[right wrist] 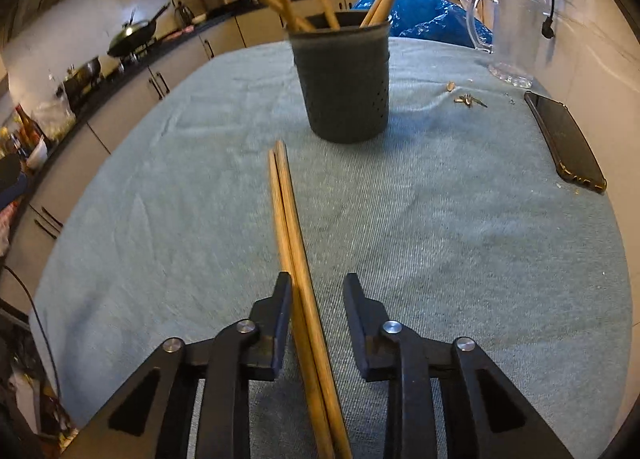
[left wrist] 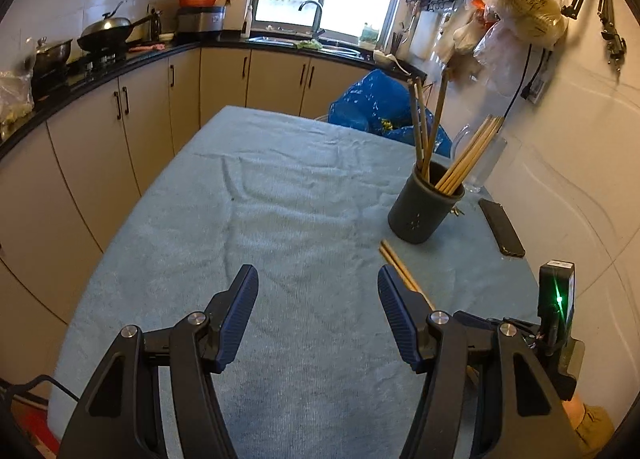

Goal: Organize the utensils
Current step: 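Move both grippers back over the last two chopsticks on the cloth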

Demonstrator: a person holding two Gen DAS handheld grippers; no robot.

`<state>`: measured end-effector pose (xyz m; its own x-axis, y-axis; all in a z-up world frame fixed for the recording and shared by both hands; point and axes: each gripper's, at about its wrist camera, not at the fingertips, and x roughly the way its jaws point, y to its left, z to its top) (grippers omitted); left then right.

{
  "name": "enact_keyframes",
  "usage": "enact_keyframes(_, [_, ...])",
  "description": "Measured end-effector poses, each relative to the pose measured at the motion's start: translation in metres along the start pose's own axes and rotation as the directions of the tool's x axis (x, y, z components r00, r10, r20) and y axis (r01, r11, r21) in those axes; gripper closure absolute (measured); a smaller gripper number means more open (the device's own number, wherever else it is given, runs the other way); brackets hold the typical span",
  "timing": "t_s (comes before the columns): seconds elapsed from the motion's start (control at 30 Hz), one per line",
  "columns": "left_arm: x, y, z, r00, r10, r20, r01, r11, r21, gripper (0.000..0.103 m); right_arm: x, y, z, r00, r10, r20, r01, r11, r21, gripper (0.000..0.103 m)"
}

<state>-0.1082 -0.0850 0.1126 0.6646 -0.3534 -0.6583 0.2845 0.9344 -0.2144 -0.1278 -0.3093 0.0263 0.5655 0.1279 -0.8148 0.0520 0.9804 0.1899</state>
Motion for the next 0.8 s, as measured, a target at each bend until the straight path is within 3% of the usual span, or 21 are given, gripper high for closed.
enact_keyframes(0.17, [0.010,0.003,-0.005,1.000,-0.001,-0.026,0.001,1.000,-0.004,0.042,0.002,0.010,-0.004,0.999,-0.043,-0.021,0.043,0.999,-0.016,0.085])
enact_keyframes(0.27, [0.014,0.005,-0.007,0.999,0.000,-0.037,0.000,1.000,-0.005,0.042,0.001,0.012,-0.005,0.999,-0.032,-0.032,0.033,0.999,0.035,0.085])
enact_keyframes(0.4, [0.021,0.012,-0.010,0.998,0.005,-0.055,-0.006,1.000,-0.019,0.042,0.002,0.018,-0.007,0.988,0.133,-0.076,-0.122,0.983,0.140,0.086])
enact_keyframes(0.47, [0.023,0.016,-0.010,0.998,0.008,-0.061,-0.010,1.000,-0.028,0.042,0.006,0.027,-0.009,0.967,0.237,-0.095,-0.219,0.962,0.165,0.086])
enact_keyframes(0.8, [0.029,0.030,-0.013,0.997,0.011,-0.081,-0.015,0.998,-0.057,0.042,0.007,0.033,-0.004,0.991,0.124,-0.045,-0.119,0.987,0.109,0.085])
